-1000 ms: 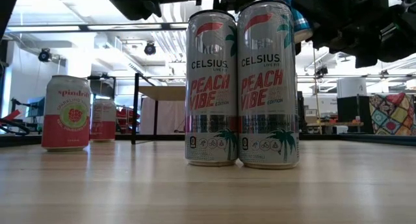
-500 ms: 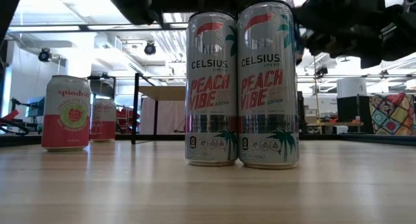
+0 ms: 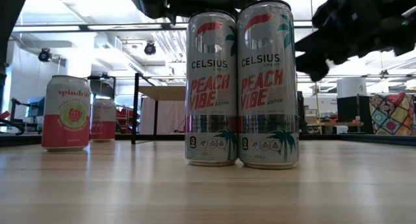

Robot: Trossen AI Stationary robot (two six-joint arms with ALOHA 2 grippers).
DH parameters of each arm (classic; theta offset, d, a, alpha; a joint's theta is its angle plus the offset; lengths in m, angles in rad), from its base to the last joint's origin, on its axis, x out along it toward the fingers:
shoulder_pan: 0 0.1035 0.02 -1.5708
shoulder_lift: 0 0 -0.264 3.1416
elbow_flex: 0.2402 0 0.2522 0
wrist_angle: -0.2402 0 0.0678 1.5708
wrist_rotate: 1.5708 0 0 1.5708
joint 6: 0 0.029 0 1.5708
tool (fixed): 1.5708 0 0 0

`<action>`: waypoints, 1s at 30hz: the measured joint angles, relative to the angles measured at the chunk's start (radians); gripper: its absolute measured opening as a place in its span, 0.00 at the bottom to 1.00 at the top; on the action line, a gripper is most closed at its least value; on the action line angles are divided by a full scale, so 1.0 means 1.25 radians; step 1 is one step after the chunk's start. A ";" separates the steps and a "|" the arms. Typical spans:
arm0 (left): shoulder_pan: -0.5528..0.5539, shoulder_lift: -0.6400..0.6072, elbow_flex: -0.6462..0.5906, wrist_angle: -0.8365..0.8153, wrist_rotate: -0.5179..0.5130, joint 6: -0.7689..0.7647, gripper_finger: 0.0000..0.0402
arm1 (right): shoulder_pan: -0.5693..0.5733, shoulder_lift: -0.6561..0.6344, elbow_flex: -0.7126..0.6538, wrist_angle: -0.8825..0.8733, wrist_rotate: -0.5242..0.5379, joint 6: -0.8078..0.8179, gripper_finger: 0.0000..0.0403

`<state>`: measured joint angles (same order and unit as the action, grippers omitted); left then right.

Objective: Place canned beverage on shelf
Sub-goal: Put the blue soda can on the shelf aligned with the other blue soda cans

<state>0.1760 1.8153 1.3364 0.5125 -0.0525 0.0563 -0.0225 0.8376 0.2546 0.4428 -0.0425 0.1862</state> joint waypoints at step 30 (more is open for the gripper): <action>0.149 0.135 0.022 0.131 0.147 -0.036 0.57 | 0.034 -0.295 0.000 -0.166 0.307 -0.102 0.62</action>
<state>0.3625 1.9845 1.3642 0.6765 0.1317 0.0109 0.0196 0.4694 0.2543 0.2356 0.3413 0.0589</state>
